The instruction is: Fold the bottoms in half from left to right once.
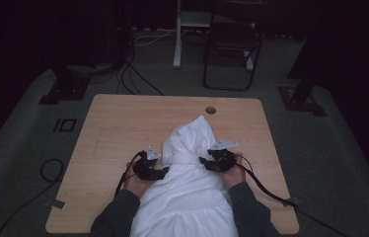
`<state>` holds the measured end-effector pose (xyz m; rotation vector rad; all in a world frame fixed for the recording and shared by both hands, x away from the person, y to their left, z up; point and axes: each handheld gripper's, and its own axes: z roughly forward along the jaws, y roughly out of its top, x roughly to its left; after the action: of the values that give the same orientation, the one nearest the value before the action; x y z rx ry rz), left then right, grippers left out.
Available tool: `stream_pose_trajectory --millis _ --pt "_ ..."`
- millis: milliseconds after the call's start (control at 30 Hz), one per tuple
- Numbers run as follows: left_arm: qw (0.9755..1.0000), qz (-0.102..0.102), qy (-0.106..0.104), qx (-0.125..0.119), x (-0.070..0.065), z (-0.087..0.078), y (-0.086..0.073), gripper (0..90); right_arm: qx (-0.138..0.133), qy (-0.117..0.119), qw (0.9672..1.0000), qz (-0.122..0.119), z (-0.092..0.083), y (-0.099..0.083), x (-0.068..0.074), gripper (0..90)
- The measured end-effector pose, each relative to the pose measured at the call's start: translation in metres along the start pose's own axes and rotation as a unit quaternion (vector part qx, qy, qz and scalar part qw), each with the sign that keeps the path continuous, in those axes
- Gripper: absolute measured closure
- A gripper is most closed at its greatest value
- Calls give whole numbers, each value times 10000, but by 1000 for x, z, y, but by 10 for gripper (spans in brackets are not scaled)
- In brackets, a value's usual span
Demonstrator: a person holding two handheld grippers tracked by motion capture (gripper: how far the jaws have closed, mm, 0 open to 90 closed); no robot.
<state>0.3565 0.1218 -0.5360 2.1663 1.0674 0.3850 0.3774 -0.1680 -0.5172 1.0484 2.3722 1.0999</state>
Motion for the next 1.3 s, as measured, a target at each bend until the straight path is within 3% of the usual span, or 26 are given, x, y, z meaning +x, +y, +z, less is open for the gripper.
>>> stream_pose_trajectory --millis 133,267,333,433,533,667,767,967,1000,1067,1133,1200,1300 --pt "9998 18 -22 -190 3 -3 12 462 -9 7 10000 -29 -1 0 0 477" --pt "9997 241 -2 -31 3 5 24 540 -50 14 10000 34 -2 2 -2 474" --pt "9994 340 89 -58 3 7 30 627 -78 39 10000 25 -3 3 -3 471" --pt "9989 267 257 -272 4 1 43 763 -96 61 9999 -36 -4 3 -3 460" --pt "9979 338 336 -446 4 -8 60 830 -109 47 9999 -47 -5 5 -5 445" --pt "9957 565 469 -567 -1 -12 83 854 -174 -34 9996 -199 -5 18 -3 420" --pt "9941 660 545 -670 -7 -14 96 852 -282 -105 9986 -445 -5 35 2 393" --pt "9917 892 634 -676 -19 -10 107 850 -485 -89 9968 -629 2 72 1 361" --pt "9918 890 613 -684 -20 -9 107 848 -490 -84 9965 -674 5 77 0 383" --pt "9922 877 565 -688 -21 -7 104 809 -374 -115 9964 -757 9 84 -2 657" --pt "9947 671 516 -584 -18 -3 96 650 -340 -177 9976 -584 11 85 -8 791" --pt "9969 522 450 -374 -15 3 82 604 -370 -333 9983 -309 10 83 -16 833" --pt "9987 369 343 -27 -9 15 62 579 -589 -520 9969 99 0 80 -33 868"
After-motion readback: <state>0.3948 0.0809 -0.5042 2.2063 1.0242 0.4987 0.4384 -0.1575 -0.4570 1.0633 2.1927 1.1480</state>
